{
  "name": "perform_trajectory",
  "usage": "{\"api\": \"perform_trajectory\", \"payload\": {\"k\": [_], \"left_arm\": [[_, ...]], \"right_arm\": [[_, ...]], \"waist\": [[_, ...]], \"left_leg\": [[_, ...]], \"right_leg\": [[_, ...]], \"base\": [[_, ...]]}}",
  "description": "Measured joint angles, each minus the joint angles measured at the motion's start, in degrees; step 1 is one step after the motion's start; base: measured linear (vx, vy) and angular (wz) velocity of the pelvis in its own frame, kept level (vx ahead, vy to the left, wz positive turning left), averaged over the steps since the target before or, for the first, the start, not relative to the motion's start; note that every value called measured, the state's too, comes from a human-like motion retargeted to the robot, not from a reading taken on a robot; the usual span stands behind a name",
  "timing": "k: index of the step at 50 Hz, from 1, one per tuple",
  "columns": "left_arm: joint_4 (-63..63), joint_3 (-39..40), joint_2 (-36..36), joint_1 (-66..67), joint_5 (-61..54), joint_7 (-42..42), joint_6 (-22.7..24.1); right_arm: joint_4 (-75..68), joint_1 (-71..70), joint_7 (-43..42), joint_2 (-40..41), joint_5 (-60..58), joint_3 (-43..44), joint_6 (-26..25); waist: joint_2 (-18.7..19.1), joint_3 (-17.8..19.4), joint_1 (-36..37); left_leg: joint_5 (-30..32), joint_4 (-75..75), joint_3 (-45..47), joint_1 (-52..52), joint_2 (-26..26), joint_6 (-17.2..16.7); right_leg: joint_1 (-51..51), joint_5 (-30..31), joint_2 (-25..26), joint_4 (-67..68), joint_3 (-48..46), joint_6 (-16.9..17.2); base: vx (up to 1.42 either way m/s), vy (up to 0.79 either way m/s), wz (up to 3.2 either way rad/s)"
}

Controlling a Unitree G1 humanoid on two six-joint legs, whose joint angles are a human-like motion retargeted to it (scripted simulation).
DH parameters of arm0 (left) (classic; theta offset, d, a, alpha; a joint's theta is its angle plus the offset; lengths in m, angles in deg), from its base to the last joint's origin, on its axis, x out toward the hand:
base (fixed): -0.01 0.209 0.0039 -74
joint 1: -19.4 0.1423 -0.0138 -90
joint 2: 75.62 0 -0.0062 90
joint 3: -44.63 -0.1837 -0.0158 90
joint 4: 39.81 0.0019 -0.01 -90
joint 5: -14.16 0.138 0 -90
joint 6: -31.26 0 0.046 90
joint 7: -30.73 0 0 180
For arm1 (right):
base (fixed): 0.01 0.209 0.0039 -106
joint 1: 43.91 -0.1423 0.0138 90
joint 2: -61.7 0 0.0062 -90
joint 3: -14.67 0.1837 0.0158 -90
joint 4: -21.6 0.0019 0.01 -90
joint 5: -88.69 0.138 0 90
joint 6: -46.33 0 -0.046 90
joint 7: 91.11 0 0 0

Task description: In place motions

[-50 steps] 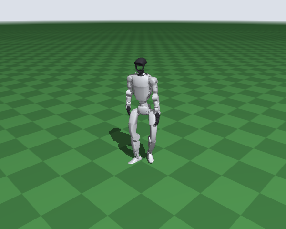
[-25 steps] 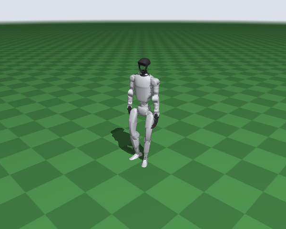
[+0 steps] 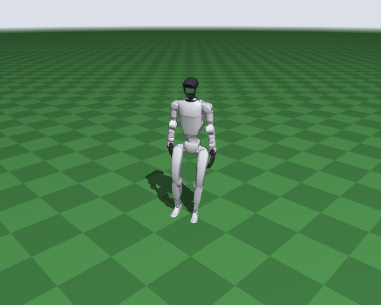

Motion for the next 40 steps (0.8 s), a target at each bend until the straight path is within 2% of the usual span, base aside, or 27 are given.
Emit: {"api": "perform_trajectory", "payload": {"k": [4, 6, 8, 10, 12, 15, 18, 22, 25, 27, 29, 33, 37, 40], "left_arm": [[-1.42, -1.02, -0.51, -1.35, 0.55, -0.2, -0.03], [-2.36, -1.32, -0.65, -1.82, 0.99, 0.15, 0.04], [-3.09, -1.86, -0.52, -2.47, 1.28, 0.7, 0.18], [-3.5, -2.82, -0.13, -3.53, 1.1, 0.99, 0.16], [-3.64, -3.83, 0.58, -5.05, 0.49, 0.98, 0.0], [-3.39, -5.17, 1.85, -7.59, -0.49, 0.69, -0.37], [-2.5, -6.18, 2.28, -9.93, -1.35, -0.73, -0.64], [-1.5, -8.36, 1.17, -12.15, -2.71, -2.52, -0.26], [-1.97, -7.81, -0.1, -11.65, -3.0, -2.86, 0.32], [-2.46, -5.58, -1.04, -10.16, -3.18, -3.38, 0.81], [-2.28, -2.28, -1.51, -8.75, -4.05, -3.92, 1.04], [0.22, 4.48, -1.85, -6.05, -4.92, -4.38, 0.56], [2.2, 7.14, -1.25, -3.56, -4.79, -4.63, 0.31], [3.53, 9.62, -0.7, -2.29, -3.89, -4.7, -0.08]], "right_arm": [[-0.05, -0.6, -0.16, -1.63, -2.14, -1.18, 0.37], [-0.32, -0.01, -0.77, -2.25, -3.04, -1.24, 0.57], [-0.92, 0.97, -1.82, -2.62, -3.09, -0.92, 0.49], [-1.63, 2.02, -2.43, -2.91, -2.51, -0.3, 0.43], [-2.1, 2.92, -2.33, -3.15, -2.22, 0.3, 0.37], [-2.07, 4.43, -2.93, -3.07, -3.23, 1.76, 0.15], [-1.52, 6.15, -4.37, -2.73, -4.17, 3.88, 0.04], [-1.54, 7.3, -5.88, -2.26, -3.96, 7.91, -0.33], [-1.92, 7.09, -6.42, -2.43, -3.42, 9.0, -0.5], [-1.84, 6.11, -6.13, -2.88, -3.33, 8.4, -0.46], [-1.19, 4.15, -5.64, -3.04, -3.79, 6.82, -0.43], [1.24, 0.42, -4.96, -1.74, -4.48, 4.93, 0.56], [4.9, -1.64, -1.99, -0.71, -2.98, 3.64, 3.59], [6.49, -1.96, -1.61, -0.24, -3.94, 3.1, 4.31]], "waist": [[-0.4, 1.7, 5.13], [-0.06, 1.48, 5.42], [-0.18, 1.07, 6.03], [-0.76, 0.83, 6.74], [-1.18, 0.32, 6.95], [-1.11, -1.32, 4.19], [-0.52, -3.65, 2.22], [0.58, -5.45, 1.71], [-0.33, -6.17, 4.59], [-2.11, -6.18, 7.76], [-3.31, -5.26, 10.63], [-5.37, -4.88, 11.77], [-7.73, -4.31, 13.63], [-8.92, -5.36, 13.78]], "left_leg": [[0.53, 2.25, -4.23, -2.85, -1.63, -1.1], [-1.39, 2.59, -6.64, -4.32, -2.35, -1.55], [-4.64, 2.04, -4.33, -4.98, -1.91, -1.86], [-9.27, 1.3, 5.13, -4.52, 0.29, -3.05], [-12.54, 1.0, 18.86, -3.66, 3.59, -5.87], [-14.51, 1.59, 38.92, -1.57, 7.31, -10.11], [-11.06, 0.84, 56.48, 0.69, 8.29, -12.04], [-2.07, -1.83, 59.17, 0.29, 7.6, -12.49], [8.52, -5.25, 58.91, 0.26, 5.65, -11.82], [5.89, -6.53, 55.3, -0.77, 3.59, -9.69], [5.2, -7.53, 57.49, -0.07, 2.78, -8.74], [3.99, -6.08, 56.65, -0.04, 2.61, -9.51], [2.11, -5.37, 57.2, 0.53, 1.41, -10.29], [0.7, -3.94, 57.09, 0.41, 1.43, -10.93]], "right_leg": [[3.38, -0.92, -2.69, -1.82, -8.69, -0.61], [4.92, -1.96, -3.39, -2.59, -13.94, -0.96], [6.33, -3.28, -4.47, -2.98, -19.39, -1.07], [8.09, -4.66, -5.49, -3.56, -25.53, -1.03], [10.23, -6.07, -5.93, -4.62, -32.68, -0.31], [12.93, -7.52, -5.89, -6.17, -44.77, 2.09], [15.9, -7.5, -4.27, -8.58, -59.93, 4.52], [19.31, -6.81, 0.04, -11.53, -76.62, 7.56], [20.29, -7.47, 0.94, -11.36, -80.88, 8.87], [20.27, -7.64, -0.62, -10.61, -80.4, 8.46], [20.48, -7.88, -1.54, -9.92, -78.85, 8.17], [20.37, -7.8, -2.83, -9.89, -78.28, 8.66], [20.56, -7.69, -4.16, -10.11, -77.56, 8.52], [20.67, -7.52, -4.49, -10.19, -78.08, 8.63]], "base": [[-0.16, 0.07, 1.39], [-0.09, 0.0, 3.05], [-0.1, -0.03, 3.58], [-0.14, -0.08, 3.9], [-0.15, -0.11, 4.39], [-0.12, -0.19, 5.09], [-0.08, -0.23, 4.76], [-0.05, -0.21, 3.71], [-0.01, -0.09, 1.61], [0.0, -0.04, 0.06], [-0.07, -0.06, -0.71], [-0.05, -0.13, -0.23], [-0.02, -0.13, -0.08], [0.07, -0.15, 0.32]]}}
